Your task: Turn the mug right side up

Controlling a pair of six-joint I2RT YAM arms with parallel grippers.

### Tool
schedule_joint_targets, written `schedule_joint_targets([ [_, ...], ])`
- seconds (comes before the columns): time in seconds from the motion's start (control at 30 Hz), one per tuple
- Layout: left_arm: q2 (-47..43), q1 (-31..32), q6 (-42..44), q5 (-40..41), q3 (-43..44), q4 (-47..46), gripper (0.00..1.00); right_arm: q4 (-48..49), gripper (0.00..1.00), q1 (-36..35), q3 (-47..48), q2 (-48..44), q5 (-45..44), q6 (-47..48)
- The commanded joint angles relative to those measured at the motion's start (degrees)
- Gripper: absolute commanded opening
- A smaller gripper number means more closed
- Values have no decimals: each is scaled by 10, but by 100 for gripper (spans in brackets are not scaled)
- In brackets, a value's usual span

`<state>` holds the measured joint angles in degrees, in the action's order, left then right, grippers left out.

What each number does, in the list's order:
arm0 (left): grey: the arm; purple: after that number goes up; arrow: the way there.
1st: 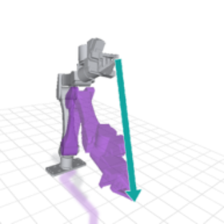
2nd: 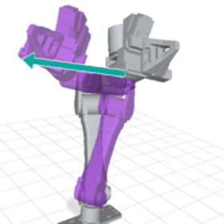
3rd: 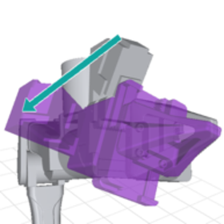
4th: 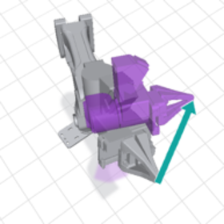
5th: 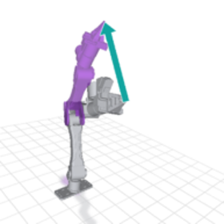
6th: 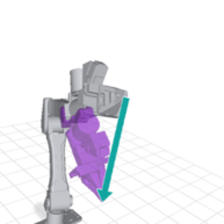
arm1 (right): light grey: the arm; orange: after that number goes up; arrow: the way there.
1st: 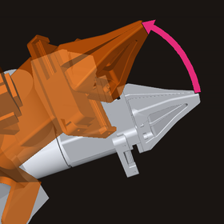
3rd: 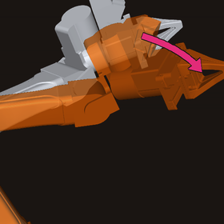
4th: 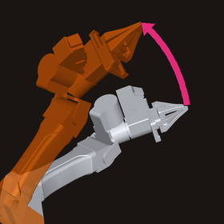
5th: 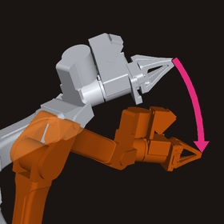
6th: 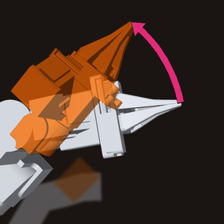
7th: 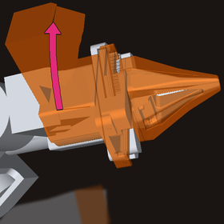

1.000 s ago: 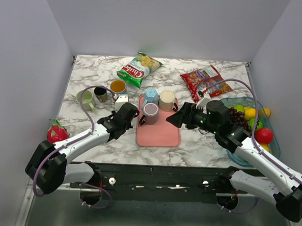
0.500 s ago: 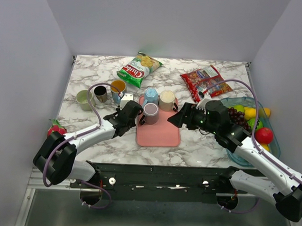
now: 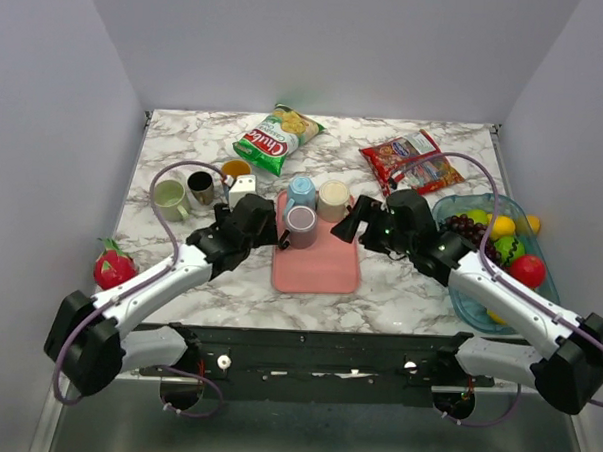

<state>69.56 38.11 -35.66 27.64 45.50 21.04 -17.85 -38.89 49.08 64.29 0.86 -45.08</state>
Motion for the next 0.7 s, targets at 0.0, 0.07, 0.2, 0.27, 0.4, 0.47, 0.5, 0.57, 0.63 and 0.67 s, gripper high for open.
schedule_joint_targets([
  [0.0,-103,-3,-4,-4,28,63,93,-9,91,-17,54,47,-95,-61],
  [0.07,-149,-6,6,-14,39,76,95,-11,89,-28,79,86,-129,-79],
  [0.2,-188,-19,33,-30,68,124,99,-67,89,-83,178,190,-205,-136],
  [0.27,-191,-26,39,-39,85,139,99,-116,91,-94,240,239,-237,-169],
  [0.4,-195,-37,56,-55,100,156,99,-178,92,-115,323,361,-254,-223],
  [0.47,-197,-41,64,-64,103,160,99,-197,93,-121,364,389,-268,-234],
  [0.5,-198,-46,67,-70,103,161,99,-210,93,-122,374,403,-268,-241],
  [0.57,-199,-51,72,-82,101,160,99,-216,94,-122,388,433,-269,-244],
  [0.63,-199,-58,74,-101,98,154,99,-223,94,-123,402,453,-265,-249],
  [0.67,-198,-61,74,-105,95,151,99,-222,94,-122,404,459,-263,-250],
])
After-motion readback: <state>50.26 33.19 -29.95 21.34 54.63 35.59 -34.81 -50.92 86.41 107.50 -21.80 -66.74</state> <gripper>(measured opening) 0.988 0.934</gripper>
